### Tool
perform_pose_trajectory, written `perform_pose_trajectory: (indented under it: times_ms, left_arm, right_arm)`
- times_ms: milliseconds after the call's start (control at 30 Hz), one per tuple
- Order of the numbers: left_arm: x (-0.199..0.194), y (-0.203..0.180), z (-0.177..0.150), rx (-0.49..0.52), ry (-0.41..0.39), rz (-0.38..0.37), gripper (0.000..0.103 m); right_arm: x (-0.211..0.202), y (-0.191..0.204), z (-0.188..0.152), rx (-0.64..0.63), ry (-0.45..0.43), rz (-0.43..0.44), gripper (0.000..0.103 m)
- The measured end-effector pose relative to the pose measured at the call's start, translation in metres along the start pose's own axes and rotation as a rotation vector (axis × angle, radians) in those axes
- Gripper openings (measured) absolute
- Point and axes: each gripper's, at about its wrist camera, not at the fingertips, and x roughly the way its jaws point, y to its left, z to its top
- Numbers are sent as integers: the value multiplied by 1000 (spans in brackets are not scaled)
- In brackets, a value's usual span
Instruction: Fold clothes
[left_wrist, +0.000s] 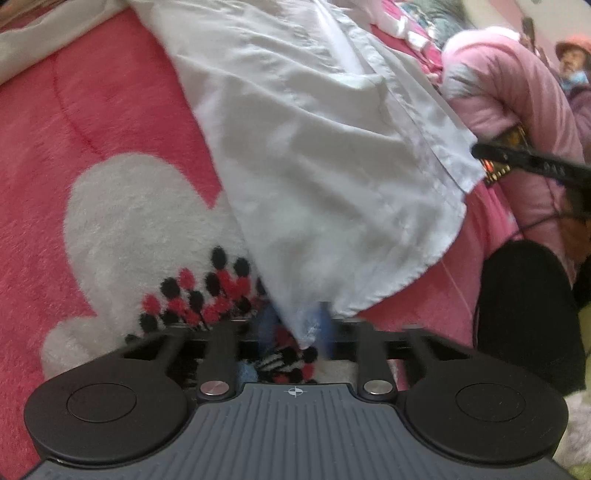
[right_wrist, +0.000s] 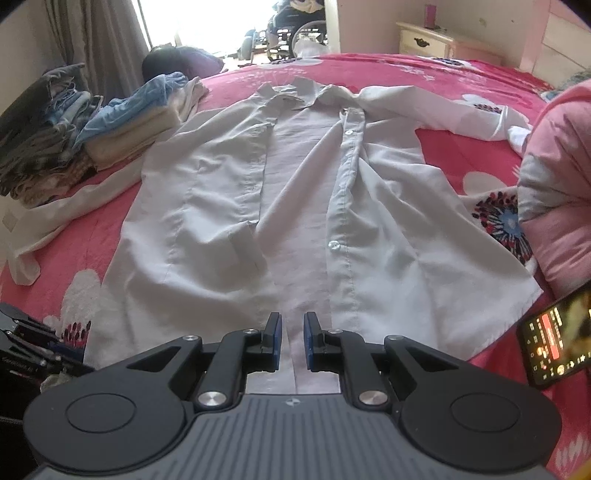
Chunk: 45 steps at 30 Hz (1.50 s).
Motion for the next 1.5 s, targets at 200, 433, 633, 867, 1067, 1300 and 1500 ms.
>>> perform_pose_trajectory:
  times_ms: [200, 433, 633, 867, 1067, 1300, 1500]
  left_arm:
    - [-1, 5, 0, -29, 37, -46, 0]
    - [3, -3, 0, 31, 97, -41, 0]
    - [3, -12, -2, 149, 90, 14, 2]
    - [-25, -2, 2, 118, 32, 46, 21]
    - [-44, 11, 35, 122, -189, 127, 23]
    - [1, 2, 105, 154, -370, 164, 24]
    - [15, 14, 139, 160, -451, 210, 24]
  right_arm:
    - [-6, -4, -3, 28, -20, 1, 13]
    - [-12, -7, -9, 32, -21, 0, 13]
    - [-7, -15, -7, 46, -11, -1, 13]
    - [26, 1, 28, -31, -9, 89, 14]
    - [94, 20, 81, -41, 43, 156, 17]
    - [176, 13, 134, 54, 126, 108, 35]
    - [186, 19, 148, -22, 114, 103, 7]
